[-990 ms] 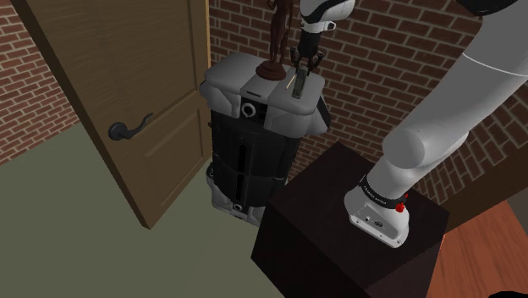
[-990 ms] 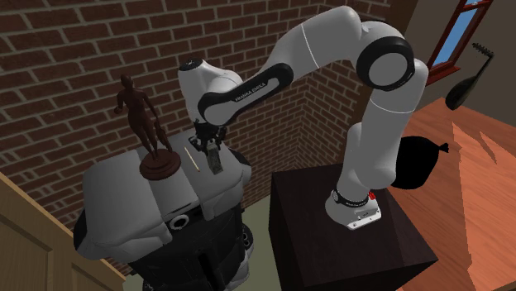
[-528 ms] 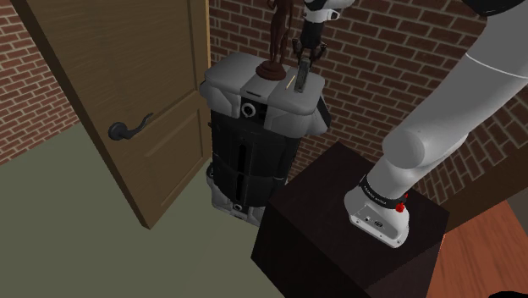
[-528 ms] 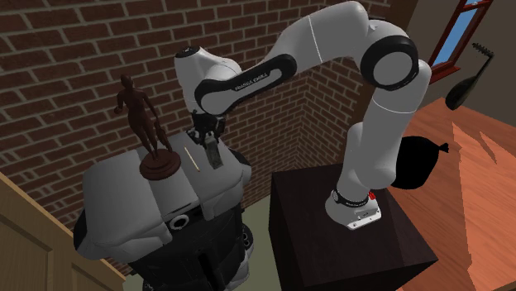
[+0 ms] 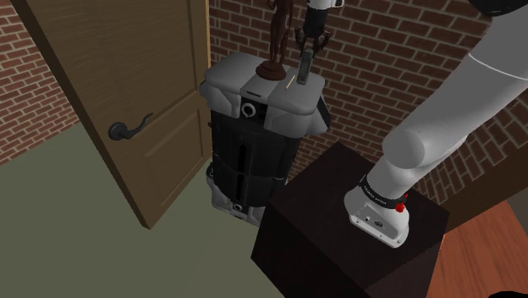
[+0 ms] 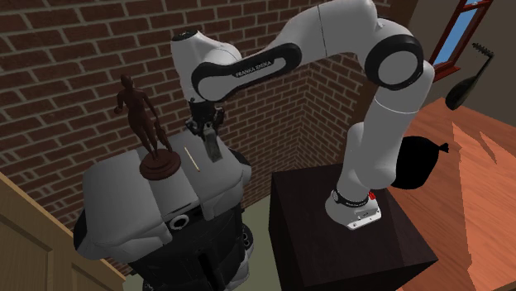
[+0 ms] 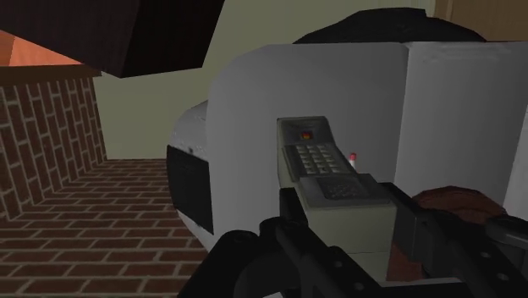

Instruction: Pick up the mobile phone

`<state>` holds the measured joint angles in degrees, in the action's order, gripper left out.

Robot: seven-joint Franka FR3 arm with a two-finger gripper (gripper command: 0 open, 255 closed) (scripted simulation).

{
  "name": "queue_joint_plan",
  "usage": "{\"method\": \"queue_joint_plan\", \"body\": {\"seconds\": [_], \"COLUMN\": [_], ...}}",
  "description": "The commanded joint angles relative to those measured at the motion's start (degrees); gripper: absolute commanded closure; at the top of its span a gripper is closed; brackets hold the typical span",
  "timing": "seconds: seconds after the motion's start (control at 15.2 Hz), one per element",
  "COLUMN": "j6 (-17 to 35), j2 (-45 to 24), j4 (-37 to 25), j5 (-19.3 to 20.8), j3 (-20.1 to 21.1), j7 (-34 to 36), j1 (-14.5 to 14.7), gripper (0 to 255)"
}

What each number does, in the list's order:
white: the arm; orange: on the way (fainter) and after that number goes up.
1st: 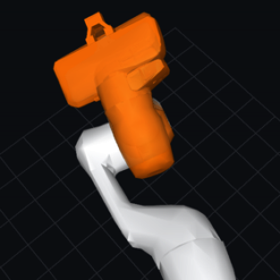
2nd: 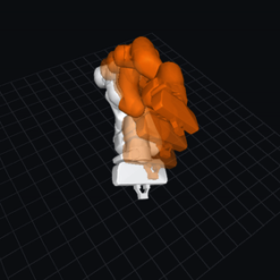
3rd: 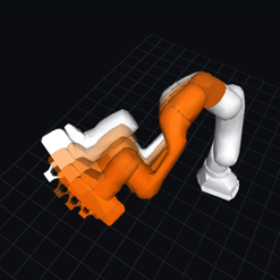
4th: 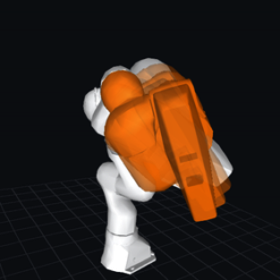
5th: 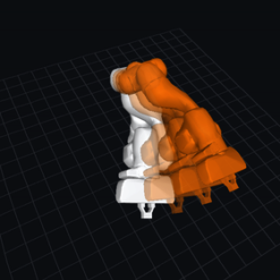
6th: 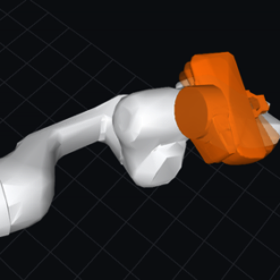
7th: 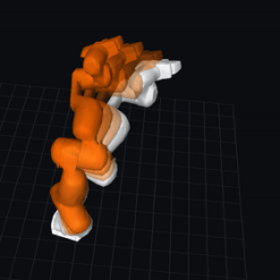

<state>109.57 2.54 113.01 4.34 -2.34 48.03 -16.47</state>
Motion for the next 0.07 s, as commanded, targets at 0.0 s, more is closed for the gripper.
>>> {"method": "queue_joint_plan", "body": {"seconds": [0.0], "j6": [-0.38], "j2": [0.14], "j4": [-0.24], "j5": [-0.01], "j3": [0.01], "j7": [-0.01], "j1": [0.01], "gripper": [255]}}
